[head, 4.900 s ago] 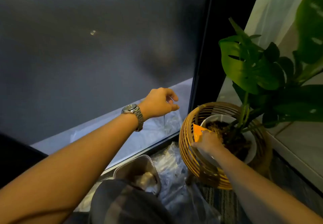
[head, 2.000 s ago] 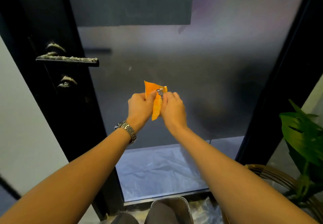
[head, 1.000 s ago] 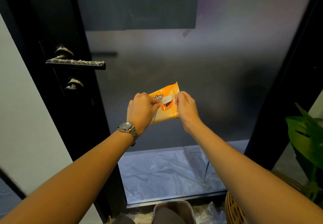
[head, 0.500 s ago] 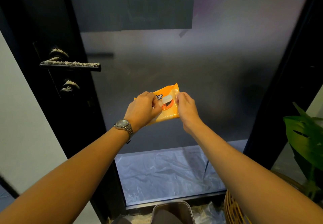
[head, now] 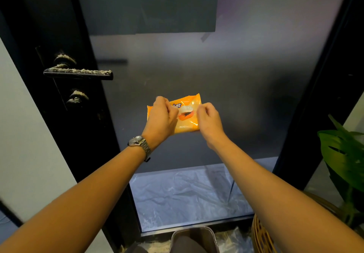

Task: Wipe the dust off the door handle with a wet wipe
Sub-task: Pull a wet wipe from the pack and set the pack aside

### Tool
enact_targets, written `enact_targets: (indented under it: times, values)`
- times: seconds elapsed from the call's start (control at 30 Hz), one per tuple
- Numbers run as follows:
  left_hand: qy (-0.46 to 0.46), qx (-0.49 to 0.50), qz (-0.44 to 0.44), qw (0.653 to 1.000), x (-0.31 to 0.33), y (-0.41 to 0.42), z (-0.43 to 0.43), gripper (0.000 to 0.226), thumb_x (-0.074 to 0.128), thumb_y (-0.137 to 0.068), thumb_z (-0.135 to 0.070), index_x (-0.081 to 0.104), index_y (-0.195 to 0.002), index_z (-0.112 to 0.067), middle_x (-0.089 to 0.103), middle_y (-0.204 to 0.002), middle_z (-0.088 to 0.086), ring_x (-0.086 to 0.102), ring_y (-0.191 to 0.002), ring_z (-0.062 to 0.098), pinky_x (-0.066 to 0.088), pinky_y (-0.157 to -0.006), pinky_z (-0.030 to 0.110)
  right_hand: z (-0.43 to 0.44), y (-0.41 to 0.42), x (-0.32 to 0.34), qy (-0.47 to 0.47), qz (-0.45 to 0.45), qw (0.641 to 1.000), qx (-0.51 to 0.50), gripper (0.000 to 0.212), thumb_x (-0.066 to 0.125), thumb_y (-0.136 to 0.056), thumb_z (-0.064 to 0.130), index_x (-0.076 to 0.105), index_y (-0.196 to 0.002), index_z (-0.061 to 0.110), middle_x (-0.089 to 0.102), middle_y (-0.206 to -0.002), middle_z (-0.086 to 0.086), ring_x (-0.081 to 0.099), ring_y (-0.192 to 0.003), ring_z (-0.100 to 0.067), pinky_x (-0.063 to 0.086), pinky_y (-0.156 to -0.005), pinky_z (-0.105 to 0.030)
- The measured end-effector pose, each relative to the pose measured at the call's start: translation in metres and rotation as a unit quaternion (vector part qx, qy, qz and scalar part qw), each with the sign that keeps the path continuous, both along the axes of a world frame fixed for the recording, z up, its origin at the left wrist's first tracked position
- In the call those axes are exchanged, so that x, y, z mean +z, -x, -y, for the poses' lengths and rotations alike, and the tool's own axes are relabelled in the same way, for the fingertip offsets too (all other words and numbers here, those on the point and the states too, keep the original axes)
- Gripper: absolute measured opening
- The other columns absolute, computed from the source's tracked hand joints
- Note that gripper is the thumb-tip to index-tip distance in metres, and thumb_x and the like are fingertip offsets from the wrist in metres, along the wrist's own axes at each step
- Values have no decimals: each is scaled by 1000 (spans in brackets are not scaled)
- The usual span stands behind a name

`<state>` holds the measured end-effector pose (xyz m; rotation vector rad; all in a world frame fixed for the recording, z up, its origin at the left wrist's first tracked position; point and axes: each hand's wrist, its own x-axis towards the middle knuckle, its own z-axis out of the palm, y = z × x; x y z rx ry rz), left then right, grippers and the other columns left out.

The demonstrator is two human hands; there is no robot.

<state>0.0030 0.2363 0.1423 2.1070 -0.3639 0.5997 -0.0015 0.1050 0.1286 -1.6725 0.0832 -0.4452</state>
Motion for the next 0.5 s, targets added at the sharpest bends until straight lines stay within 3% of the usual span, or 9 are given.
enact_targets:
  times: [0.1,0.17,0.3,0.37,0.43,0.5]
  values:
    - [115,37,0,993,9,-3,-4,8,39,-92,-16,38,-85,-12,46,-75,-3,42,-64,8,35,-49,10,5,0,-2,-11,-41,999,-16,18,35,-100,17,46,-86,14,54,-93,-8,57,-87,-25,57,-70,-40]
    - [159,41,-22,986,12,-5,-5,8,38,-92,-19,37,-89,-11,53,-86,1,48,-71,7,40,-56,14,5,3,-4,-36,-60,998,-3,15,34,-102,19,46,-95,12,54,-105,-9,59,-97,-29,58,-71,-45]
    - [297,14,-102,949,15,-7,0,20,31,-93,-24,45,-95,-9,63,-93,1,61,-86,15,51,-73,31,1,3,-5,-9,-58,998,-6,16,31,-103,20,43,-96,11,51,-101,-8,56,-93,-24,57,-73,-43]
    - [368,28,-140,919,18,-8,1,31,29,-91,-22,55,-81,-9,61,-77,1,60,-80,21,49,-74,36,3,0,-6,22,-47,999,-15,18,29,-102,18,41,-93,10,49,-91,-7,49,-80,-17,49,-68,-35]
    - [433,32,-179,883,20,-9,0,32,29,-90,-19,49,-65,-13,49,-66,2,51,-72,22,43,-71,36,7,-1,-8,48,-41,998,-17,17,29,-101,16,40,-91,10,44,-80,0,40,-68,-10,35,-58,-23]
    - [474,26,-202,857,23,-8,2,31,30,-89,-13,39,-60,-14,39,-61,3,43,-62,19,40,-66,33,10,-2,-9,61,-41,997,-19,16,29,-101,15,40,-92,9,41,-78,3,38,-68,-9,31,-54,-21]
